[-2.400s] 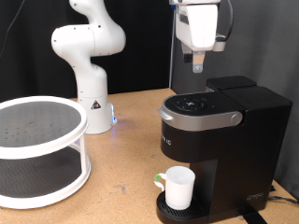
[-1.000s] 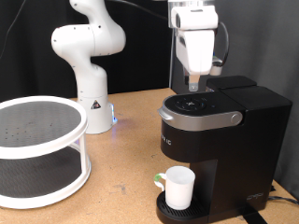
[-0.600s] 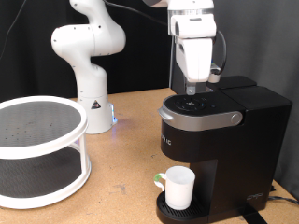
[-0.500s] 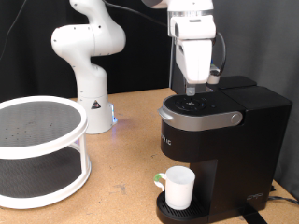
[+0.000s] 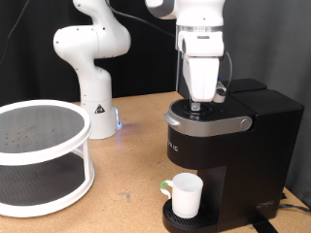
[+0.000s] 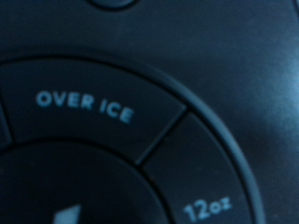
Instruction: Make a cup of coffee with the keurig machine
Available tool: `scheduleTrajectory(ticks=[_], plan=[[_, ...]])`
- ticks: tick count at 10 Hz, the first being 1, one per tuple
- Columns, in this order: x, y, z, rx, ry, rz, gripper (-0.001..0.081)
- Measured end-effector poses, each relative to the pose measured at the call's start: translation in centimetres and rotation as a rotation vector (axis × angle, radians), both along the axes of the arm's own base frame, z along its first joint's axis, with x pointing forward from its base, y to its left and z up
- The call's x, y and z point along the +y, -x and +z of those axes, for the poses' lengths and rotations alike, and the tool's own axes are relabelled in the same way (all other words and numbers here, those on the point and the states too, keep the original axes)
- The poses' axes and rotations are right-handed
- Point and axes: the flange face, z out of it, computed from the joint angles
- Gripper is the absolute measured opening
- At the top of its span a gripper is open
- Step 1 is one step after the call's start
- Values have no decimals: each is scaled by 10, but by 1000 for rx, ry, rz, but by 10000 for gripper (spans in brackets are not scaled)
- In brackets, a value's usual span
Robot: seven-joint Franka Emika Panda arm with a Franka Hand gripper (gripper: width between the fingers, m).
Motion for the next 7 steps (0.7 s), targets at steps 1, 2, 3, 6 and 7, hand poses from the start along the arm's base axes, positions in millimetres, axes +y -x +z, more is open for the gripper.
scheduleTrajectory(ticks=[1,2,3,6,7], plan=[[0,-1,0,-1,0,0,0],[0,-1,0,0,0,0,0],[0,-2,0,5,1,-1,0],[1,-3,0,57,-1,4,0],[1,-5,0,72,-2,7,0]])
